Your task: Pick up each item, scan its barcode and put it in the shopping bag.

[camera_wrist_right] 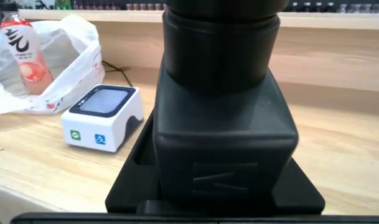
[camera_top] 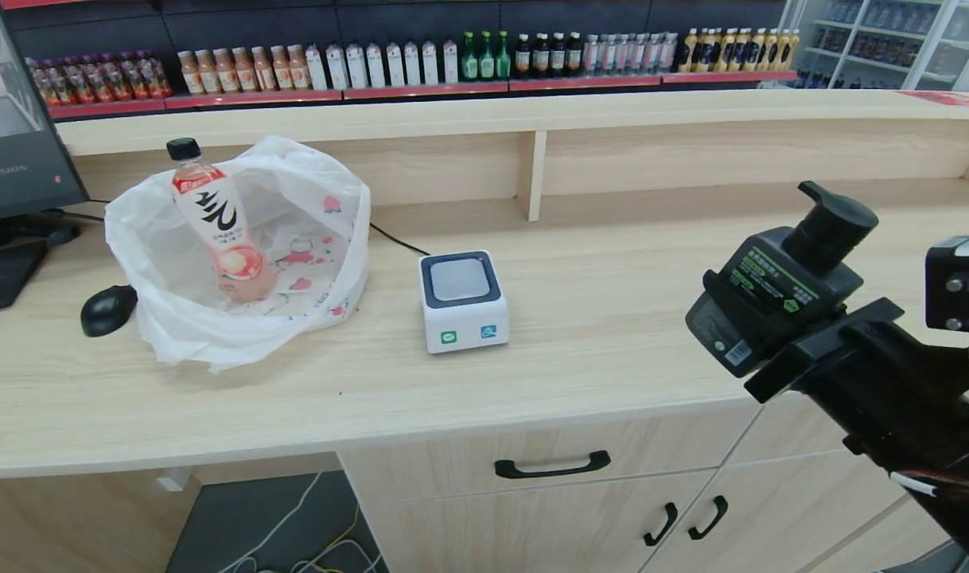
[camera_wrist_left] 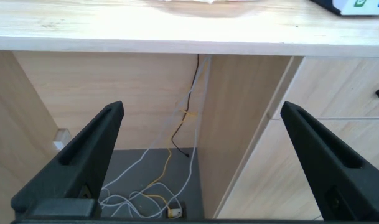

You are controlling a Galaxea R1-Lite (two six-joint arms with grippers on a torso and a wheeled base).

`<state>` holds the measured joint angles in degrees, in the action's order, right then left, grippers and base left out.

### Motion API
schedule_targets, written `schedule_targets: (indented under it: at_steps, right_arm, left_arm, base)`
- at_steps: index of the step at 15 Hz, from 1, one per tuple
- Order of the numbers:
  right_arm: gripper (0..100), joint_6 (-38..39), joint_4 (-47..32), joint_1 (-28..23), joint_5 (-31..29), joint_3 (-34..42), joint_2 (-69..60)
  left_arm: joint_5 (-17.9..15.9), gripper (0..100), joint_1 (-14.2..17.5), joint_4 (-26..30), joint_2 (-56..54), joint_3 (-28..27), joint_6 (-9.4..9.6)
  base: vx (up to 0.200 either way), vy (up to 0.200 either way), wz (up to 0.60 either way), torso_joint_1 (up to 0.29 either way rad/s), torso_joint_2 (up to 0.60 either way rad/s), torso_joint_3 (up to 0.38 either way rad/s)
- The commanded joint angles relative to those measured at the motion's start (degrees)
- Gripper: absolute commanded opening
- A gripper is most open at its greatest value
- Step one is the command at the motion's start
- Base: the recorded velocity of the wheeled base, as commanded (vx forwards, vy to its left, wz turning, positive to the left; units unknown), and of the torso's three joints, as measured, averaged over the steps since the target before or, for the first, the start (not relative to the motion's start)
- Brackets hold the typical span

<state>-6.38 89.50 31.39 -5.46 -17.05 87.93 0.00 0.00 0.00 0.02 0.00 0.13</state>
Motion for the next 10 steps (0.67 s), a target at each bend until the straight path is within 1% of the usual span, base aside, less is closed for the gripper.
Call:
schedule_targets:
  at_steps: [1, 3, 4, 5, 6, 9, 10]
  right_arm:
    - [0, 0.05, 0.06, 0.34, 0.01, 0.53, -0.3]
    - [0, 0.05, -0.03, 0.6, 0.28, -0.7, 0.31]
    - [0, 0.05, -0.47, 1.39, 0.19, -3.42, 0.4]
    - [0, 0.05, -0.56, 1.48, 0.01, -4.13, 0.84]
    - [0, -0.04, -0.56, 1.48, 0.01, -3.42, 1.01]
    - [0, -0.48, -0.56, 0.51, -0.08, -4.57, 2.07]
    - [0, -0.66, -0.56, 0.34, -0.08, -4.39, 1.98]
  left_arm:
    - [0.0, 100, 0.0, 0.0, -0.02, 0.0, 0.04]
    - [0.0, 100, -0.09, 0.0, -0.02, 0.0, 0.04]
    - [0.0, 100, 0.0, 0.0, -0.02, 0.0, 0.04]
    - [0.0, 100, 0.0, 0.0, -0.02, 0.0, -0.05]
    - [0.0, 100, 0.0, 0.0, -0.02, 0.0, -0.05]
    - [0.0, 100, -0.09, 0.0, -0.02, 0.0, 0.13]
    - [0.0, 100, -0.09, 0.0, -0.02, 0.0, 0.04]
  base:
    - [0.0, 0.2, 0.0, -0.002, 0.0, 0.002]
    - [0.0, 0.2, 0.0, 0.0, 0.0, 0.002]
    - [0.0, 0.2, 0.0, 0.007, 0.0, 0.007]
    - [0.0, 0.2, 0.0, -0.002, 0.0, 0.012]
    - [0.0, 0.2, 0.0, 0.002, 0.0, -0.002]
    - [0.0, 0.2, 0.0, -0.001, 0.0, -0.001]
    - [0.0, 0.0, 0.0, 0.0, 0.0, 0.0]
